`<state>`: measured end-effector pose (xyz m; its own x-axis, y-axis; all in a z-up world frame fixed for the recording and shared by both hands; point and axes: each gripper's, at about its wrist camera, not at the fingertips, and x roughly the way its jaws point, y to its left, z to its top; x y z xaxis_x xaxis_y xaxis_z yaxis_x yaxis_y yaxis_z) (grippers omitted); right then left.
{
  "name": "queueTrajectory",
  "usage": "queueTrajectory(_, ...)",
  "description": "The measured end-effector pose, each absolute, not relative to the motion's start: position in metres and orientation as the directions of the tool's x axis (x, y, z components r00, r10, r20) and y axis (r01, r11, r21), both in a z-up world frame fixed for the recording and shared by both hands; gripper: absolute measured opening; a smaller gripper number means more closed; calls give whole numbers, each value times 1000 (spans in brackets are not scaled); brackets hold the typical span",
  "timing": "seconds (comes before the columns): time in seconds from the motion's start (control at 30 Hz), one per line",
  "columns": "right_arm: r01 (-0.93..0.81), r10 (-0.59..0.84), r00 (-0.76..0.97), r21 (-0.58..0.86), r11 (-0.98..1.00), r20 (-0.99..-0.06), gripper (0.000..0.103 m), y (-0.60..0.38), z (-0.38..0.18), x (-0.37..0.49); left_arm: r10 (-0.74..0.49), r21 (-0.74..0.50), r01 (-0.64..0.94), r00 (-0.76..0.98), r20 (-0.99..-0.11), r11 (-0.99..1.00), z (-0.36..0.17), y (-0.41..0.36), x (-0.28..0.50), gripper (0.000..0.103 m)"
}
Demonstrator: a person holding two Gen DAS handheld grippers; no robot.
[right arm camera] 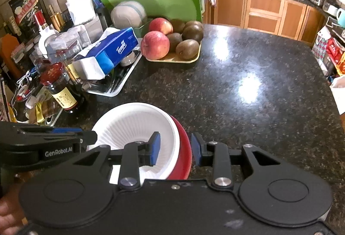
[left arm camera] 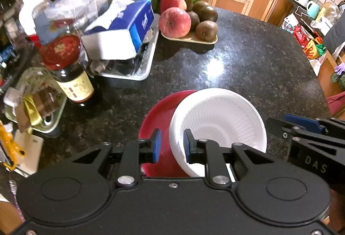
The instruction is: Organize plates and bowls
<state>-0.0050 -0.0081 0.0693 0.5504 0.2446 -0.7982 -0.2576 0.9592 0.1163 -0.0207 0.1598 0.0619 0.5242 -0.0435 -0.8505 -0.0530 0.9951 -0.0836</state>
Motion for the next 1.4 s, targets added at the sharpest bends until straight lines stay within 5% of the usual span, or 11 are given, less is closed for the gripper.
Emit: queueTrajectory(1.4, -145, 177, 566, 114, 983, -805, 36, -63, 58, -65, -2, 5, 11, 562, -827, 1000, 66, 93, -72, 29)
